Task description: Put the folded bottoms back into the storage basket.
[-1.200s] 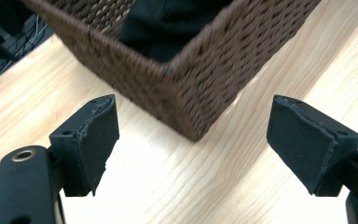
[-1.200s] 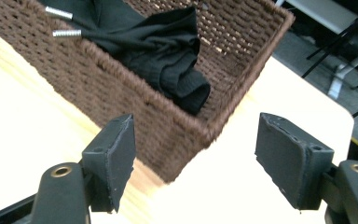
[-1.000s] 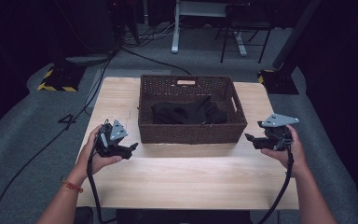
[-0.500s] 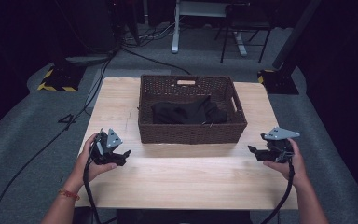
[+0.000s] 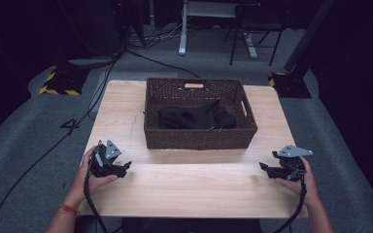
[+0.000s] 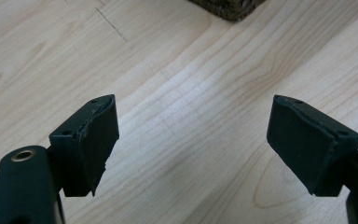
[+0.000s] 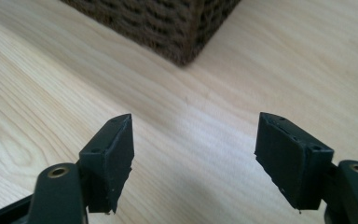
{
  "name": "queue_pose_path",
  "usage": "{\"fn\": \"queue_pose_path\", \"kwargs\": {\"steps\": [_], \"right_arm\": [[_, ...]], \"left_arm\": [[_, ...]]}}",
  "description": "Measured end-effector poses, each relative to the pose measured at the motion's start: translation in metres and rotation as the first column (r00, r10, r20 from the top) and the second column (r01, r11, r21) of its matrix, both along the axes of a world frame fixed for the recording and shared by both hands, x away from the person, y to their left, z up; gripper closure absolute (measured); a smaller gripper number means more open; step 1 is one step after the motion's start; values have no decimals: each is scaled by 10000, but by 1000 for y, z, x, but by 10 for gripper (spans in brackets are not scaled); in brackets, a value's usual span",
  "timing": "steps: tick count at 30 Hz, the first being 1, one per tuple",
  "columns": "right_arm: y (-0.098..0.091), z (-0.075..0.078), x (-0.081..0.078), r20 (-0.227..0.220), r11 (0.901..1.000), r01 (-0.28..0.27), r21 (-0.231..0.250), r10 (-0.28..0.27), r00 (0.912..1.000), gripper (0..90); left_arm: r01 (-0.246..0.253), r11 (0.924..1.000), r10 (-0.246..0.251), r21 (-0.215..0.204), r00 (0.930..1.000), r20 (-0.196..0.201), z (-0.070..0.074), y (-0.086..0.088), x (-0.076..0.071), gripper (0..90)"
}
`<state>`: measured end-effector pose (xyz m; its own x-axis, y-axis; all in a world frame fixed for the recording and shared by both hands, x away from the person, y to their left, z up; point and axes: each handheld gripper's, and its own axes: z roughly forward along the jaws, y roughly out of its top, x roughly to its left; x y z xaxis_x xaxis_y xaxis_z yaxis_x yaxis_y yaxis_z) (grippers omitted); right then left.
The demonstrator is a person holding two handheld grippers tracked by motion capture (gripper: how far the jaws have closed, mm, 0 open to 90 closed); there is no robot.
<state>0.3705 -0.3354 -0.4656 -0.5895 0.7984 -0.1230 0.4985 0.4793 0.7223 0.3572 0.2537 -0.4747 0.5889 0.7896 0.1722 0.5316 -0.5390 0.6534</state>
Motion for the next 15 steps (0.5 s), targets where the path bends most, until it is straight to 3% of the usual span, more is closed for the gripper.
{"fn": "queue_pose_path", "kwargs": {"steps": [8,11,13,15], "right_arm": [[-12,-20,-9,-356,9986,402,344,-390,9986,279],[-19,-26,-14,-423,9958,632,664,-604,9973,270],[-25,-32,-20,-642,9884,655,1367,-571,9963,255],[-29,-37,-25,-675,9872,849,1354,-763,9948,249]], "left_arm": [[69,9979,-100,-639,9988,-484,-15,6,-4,169],[24,9970,-75,-770,9977,-666,-21,6,-5,169],[-86,9946,9,-1030,9973,-739,-24,6,-7,167],[-84,9910,-34,-1334,9962,-873,-26,7,-8,171]]}}
